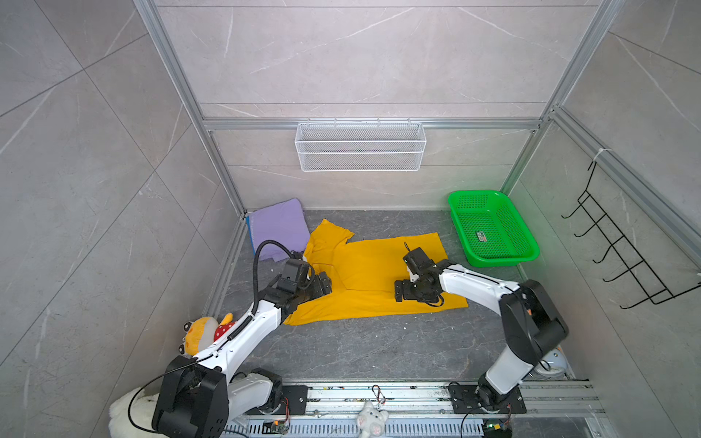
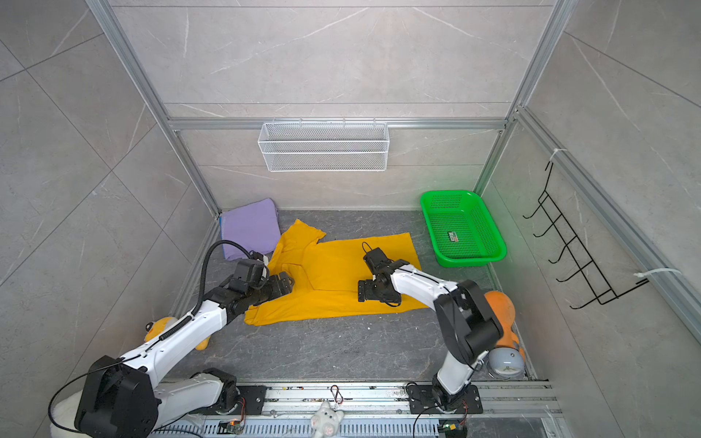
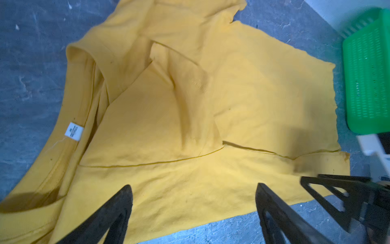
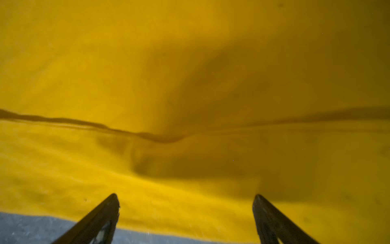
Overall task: Fold and stack t-shirts
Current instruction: Move the T-shirt to the center of the table.
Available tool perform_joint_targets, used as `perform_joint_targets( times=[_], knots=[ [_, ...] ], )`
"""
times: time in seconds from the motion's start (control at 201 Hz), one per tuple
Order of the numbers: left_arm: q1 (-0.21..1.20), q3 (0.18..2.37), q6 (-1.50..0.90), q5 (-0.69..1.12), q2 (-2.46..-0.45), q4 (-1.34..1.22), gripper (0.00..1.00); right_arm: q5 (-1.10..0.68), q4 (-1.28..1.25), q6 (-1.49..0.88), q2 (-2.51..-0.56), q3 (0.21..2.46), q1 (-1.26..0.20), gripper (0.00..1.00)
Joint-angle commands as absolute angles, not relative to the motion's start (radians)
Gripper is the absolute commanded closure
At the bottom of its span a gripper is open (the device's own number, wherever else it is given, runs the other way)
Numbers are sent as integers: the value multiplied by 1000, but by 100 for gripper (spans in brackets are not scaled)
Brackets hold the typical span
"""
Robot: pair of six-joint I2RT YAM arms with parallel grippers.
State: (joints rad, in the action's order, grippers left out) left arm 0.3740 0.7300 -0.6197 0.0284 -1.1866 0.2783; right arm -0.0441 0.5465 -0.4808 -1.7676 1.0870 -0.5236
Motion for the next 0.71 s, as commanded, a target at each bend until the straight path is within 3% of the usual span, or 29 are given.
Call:
perform_joint_targets(
  times=[0.0,0.219,0.468,0.702],
  knots=[
    [364,764,-574,27,-1231,262,8,-59,532,-475,-1848,1110,-529,1],
    [346,782,-572,-35,-1335,265,8,81,559,-615,-1717,900,-598,1],
    [321,781,-571,40,-1452,167,8,262,686,-857,-1490,691,-751,1],
    [322,704,-605,80,-1478,152,8,294,725,-823,-1466,778,-785,1]
  ],
)
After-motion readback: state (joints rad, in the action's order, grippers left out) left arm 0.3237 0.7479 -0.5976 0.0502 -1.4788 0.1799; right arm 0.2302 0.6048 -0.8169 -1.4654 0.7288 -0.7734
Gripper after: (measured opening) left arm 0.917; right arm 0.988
